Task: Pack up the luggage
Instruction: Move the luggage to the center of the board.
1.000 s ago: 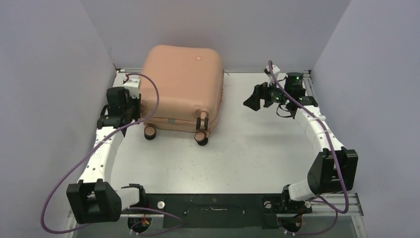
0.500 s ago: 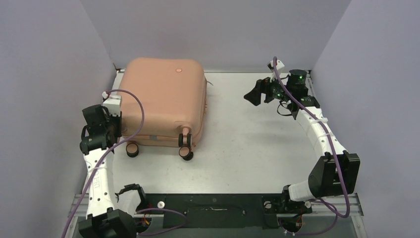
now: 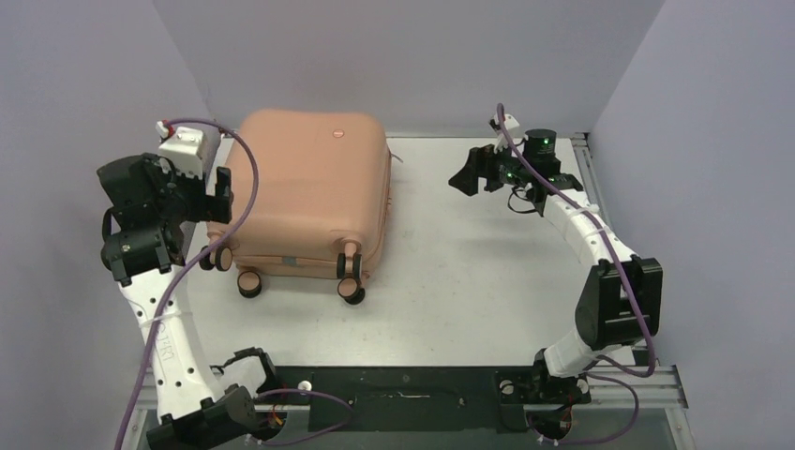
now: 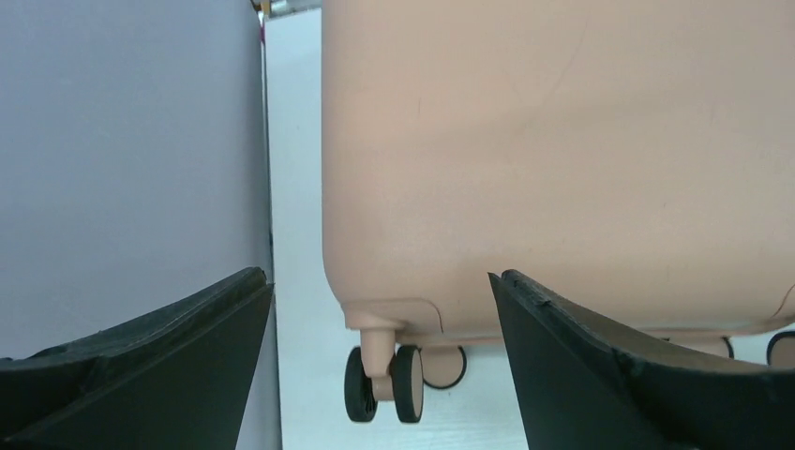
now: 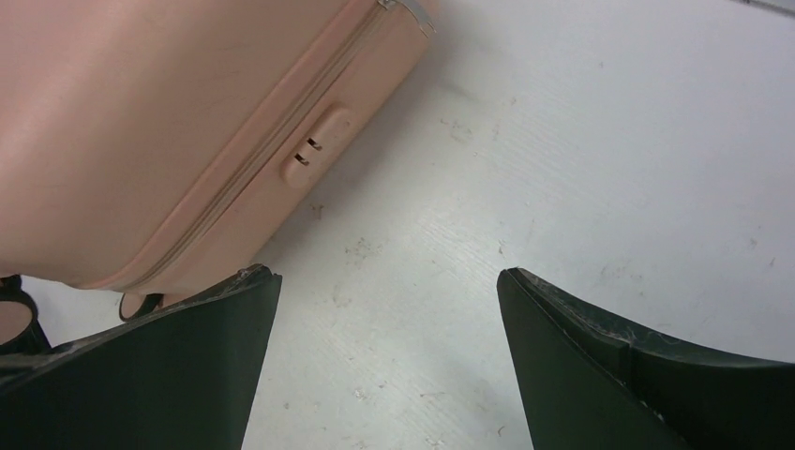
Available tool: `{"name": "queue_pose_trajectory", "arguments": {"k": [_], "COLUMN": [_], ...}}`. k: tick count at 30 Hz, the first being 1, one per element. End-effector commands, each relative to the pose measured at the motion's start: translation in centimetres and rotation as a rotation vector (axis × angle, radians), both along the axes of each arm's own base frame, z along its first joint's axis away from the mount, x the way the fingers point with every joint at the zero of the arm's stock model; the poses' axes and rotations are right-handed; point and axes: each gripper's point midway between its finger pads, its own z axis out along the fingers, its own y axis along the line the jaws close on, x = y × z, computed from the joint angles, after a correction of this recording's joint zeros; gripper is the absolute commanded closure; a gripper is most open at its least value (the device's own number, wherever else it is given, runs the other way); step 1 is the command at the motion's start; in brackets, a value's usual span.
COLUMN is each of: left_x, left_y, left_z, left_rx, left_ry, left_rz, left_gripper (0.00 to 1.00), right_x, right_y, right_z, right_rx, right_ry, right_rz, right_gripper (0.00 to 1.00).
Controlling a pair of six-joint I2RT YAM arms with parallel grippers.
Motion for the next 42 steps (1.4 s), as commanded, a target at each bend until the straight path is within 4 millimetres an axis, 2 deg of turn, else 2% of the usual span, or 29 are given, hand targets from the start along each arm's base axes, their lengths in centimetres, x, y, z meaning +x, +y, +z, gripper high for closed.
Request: {"name": "queue_pose_trajectory", "arguments": {"k": [1, 4, 6, 9, 14, 19, 21, 24, 27, 28, 33, 36, 42], "left_x": [2.7, 6.8, 10.0, 13.9, 18.6, 21.4, 22.8, 25.1, 27.6, 28.7, 32.1, 33.5, 34.7], "left_y": [-0.3, 1.8, 3.1, 3.8, 6.3, 8.6, 9.3, 9.7, 10.0, 10.1, 11.0, 11.5, 11.9], "left_z": [3.3, 3.5, 2.6, 2.3, 2.5, 4.2, 4.0, 2.7, 0.3, -1.4, -4.0, -4.4, -4.5], "left_rx": [-0.153, -0.147, -0.091, 0.035, 0.075, 0.132, 0.153, 0.195, 0.242, 0.254, 0.339, 0.437, 0.532], "left_ry": [-0.059, -0.083, -0.087, -0.128, -0.159, -0.266, -0.290, -0.291, -0.257, -0.230, -0.207, -0.226, -0.276], "left_rz": [0.040, 0.157, 0.234, 0.324, 0.477, 0.587, 0.616, 0.628, 0.632, 0.631, 0.671, 0.715, 0.761], "left_gripper": [0.10, 0.13, 0.14, 0.15, 0.15, 0.15, 0.15, 0.16, 0.16, 0.16, 0.16, 0.16, 0.17], "right_x": [2.3, 2.7, 2.7, 2.4, 1.8, 1.6, 1.6, 1.6, 1.5, 1.4, 1.2, 1.2, 1.2], "right_y": [-0.5, -1.0, -1.5, -1.8, -1.9, -1.7, -1.5, -1.3, -1.1, -1.0, -1.0, -1.1, -1.4], "right_z": [0.5, 0.4, 0.5, 0.7, 0.7, 0.2, -0.2, -0.9, -1.3, -1.3, -1.0, -0.7, -1.1], "right_rx": [-0.008, -0.053, -0.080, -0.103, -0.098, -0.093, -0.090, -0.085, -0.084, -0.083, -0.076, -0.074, -0.064], "right_ry": [-0.017, -0.045, -0.062, -0.081, -0.094, -0.088, -0.083, -0.070, -0.061, -0.062, -0.072, -0.083, -0.074], "right_rz": [-0.060, -0.088, -0.106, -0.123, -0.127, -0.112, -0.101, -0.085, -0.070, -0.065, -0.056, -0.059, -0.059], "right_gripper": [0.10, 0.10, 0.10, 0.10, 0.10, 0.10, 0.10, 0.10, 0.10, 0.10, 0.10, 0.10, 0.10]}}
